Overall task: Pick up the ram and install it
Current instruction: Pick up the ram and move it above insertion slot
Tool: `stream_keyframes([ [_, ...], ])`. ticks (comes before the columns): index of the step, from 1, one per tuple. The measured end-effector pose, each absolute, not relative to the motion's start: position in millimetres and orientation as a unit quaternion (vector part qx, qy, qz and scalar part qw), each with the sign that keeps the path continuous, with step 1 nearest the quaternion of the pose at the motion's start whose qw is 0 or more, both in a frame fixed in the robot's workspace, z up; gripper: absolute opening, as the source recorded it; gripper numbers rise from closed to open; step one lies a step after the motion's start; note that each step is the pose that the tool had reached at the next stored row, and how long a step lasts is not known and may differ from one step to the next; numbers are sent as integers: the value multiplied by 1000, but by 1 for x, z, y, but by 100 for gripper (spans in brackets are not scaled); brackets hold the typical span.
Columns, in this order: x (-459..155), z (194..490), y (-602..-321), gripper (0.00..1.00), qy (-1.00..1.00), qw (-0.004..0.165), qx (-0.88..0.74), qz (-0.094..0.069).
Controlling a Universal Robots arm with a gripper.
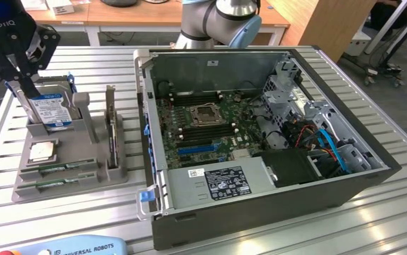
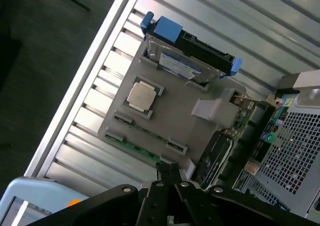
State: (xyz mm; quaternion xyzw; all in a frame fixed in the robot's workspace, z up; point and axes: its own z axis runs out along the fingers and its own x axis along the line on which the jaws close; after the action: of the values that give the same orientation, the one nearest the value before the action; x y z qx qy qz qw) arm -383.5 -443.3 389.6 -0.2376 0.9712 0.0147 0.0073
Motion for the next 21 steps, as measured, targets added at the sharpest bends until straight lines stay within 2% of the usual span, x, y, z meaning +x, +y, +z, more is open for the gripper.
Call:
stream_keyframes([
  [21, -384, 389, -443, 10, 908, 4, -418, 13],
])
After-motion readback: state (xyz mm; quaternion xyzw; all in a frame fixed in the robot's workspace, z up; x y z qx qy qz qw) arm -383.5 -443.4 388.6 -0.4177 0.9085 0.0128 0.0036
